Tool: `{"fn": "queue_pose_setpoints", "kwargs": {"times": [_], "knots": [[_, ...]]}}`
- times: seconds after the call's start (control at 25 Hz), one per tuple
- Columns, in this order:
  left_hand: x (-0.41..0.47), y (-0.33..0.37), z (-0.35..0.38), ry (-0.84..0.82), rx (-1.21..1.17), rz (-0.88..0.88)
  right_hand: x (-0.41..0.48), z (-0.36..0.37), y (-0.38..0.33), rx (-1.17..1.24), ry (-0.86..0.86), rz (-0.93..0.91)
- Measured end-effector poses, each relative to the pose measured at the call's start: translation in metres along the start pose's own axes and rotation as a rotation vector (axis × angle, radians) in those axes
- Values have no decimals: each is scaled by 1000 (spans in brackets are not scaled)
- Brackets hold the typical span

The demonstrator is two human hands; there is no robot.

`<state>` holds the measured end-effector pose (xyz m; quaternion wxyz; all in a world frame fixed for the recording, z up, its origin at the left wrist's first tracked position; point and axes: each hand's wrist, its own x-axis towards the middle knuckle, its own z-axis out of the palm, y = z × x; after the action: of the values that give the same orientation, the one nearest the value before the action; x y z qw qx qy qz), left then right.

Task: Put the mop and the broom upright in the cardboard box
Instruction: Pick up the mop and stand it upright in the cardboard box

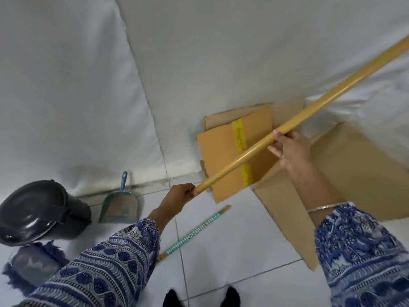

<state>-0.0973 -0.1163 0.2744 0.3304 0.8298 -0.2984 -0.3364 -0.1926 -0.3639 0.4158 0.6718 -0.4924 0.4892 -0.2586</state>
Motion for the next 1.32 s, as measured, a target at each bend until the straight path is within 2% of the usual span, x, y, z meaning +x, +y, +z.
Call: {"fn": "queue_pose_setpoints", "kwargs": {"times": [0.16, 0.36, 0.52, 0.64, 0.92, 1.32], "knots": [[-12, 109, -3, 127, -24, 153, -31, -41, -111, 7, -52, -181], [-3, 244, 36, 269, -81, 308, -44, -124, -230, 11, -152, -419], [26, 333, 81, 358, -92, 392, -22, -182, -295, -37, -200, -561], [60, 386, 114, 356, -163, 394, 5, -212, -334, -86, -251, -645], [167, 470, 179, 442, -230, 379, 101, -238, -389, -198, -316, -728], [286, 518, 258, 469, -332, 242, 259, -254, -392, -337, -480, -709]]}}
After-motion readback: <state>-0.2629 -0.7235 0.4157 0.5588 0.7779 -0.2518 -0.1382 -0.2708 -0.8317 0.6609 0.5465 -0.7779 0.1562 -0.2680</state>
